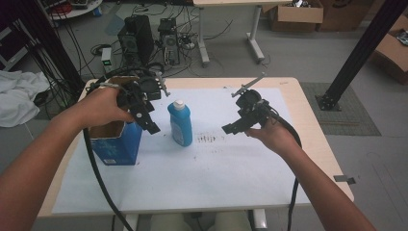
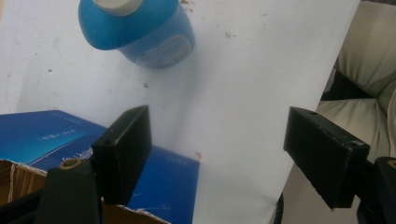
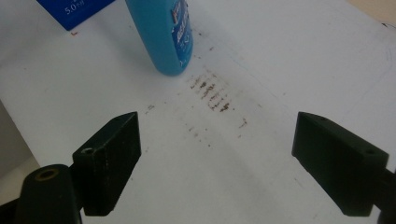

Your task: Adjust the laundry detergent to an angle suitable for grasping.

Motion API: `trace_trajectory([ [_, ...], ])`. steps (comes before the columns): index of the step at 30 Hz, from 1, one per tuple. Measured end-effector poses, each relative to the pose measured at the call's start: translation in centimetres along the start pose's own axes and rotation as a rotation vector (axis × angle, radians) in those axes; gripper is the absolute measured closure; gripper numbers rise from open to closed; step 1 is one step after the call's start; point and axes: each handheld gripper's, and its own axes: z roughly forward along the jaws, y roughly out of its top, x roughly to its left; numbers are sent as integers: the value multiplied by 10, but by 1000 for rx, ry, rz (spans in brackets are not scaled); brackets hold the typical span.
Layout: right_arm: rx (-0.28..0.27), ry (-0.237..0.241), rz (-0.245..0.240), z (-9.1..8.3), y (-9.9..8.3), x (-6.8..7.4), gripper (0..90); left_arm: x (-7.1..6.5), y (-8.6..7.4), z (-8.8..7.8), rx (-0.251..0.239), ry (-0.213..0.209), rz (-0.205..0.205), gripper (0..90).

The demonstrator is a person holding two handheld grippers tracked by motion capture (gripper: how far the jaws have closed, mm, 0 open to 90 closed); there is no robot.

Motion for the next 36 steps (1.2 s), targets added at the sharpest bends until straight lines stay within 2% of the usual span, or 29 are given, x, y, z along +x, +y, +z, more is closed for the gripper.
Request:
trace_trajectory([
  [18, -73, -14, 6, 32, 33, 29, 153, 1, -5, 2, 7, -5, 2, 240],
  [29, -108, -13, 4, 52, 46, 41, 154, 1, -11, 1, 11, 0, -3, 240],
  [33, -126, -14, 26, 57, 50, 43, 153, 1, -13, 1, 8, 3, -1, 240],
  [36, -128, -16, 25, 62, 53, 45, 153, 2, -14, 1, 7, 2, -5, 240],
])
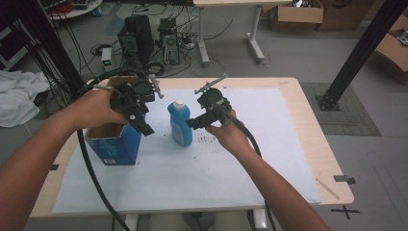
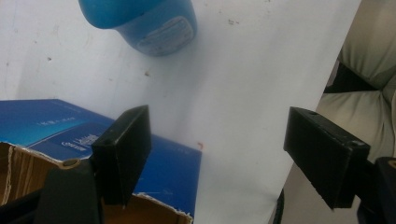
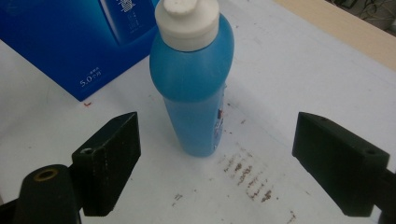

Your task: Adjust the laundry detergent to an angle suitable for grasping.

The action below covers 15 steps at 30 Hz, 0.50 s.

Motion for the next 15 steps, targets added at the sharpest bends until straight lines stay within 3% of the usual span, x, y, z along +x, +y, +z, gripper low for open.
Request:
trace_trajectory([
  [15, -17, -14, 17, 21, 5, 12, 153, 1, -2, 4, -4, -5, 3, 241],
])
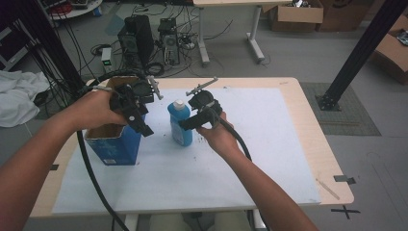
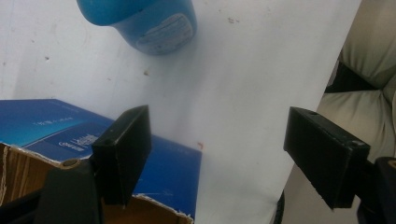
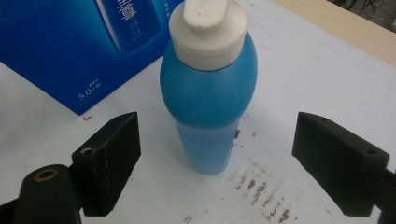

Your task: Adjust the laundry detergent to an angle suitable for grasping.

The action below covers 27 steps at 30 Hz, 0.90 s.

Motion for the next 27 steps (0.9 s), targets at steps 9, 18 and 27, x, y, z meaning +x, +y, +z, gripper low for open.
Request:
trace_trajectory([
  [9, -5, -10, 7, 14, 3, 5, 153, 2, -1, 2, 0, -3, 1, 240],
  [18, -18, -14, 16, 26, 6, 10, 153, 4, -3, 3, 2, -5, -3, 240],
  [27, -16, -29, 32, 37, 9, 10, 153, 4, -4, 3, 0, -8, -9, 240],
])
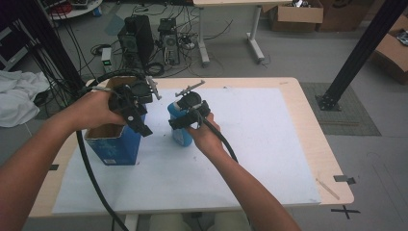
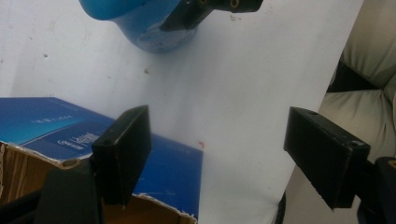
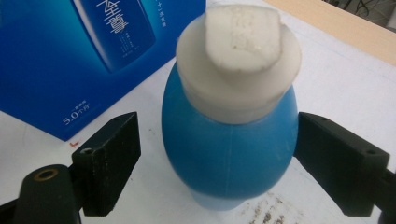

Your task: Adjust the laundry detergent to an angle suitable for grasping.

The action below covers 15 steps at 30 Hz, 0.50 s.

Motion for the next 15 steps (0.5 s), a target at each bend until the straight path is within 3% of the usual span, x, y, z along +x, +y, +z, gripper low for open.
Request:
trace_trajectory([
  [15, -2, -12, 12, 11, 1, 2, 159, 1, 0, 1, 5, 1, 5, 241],
])
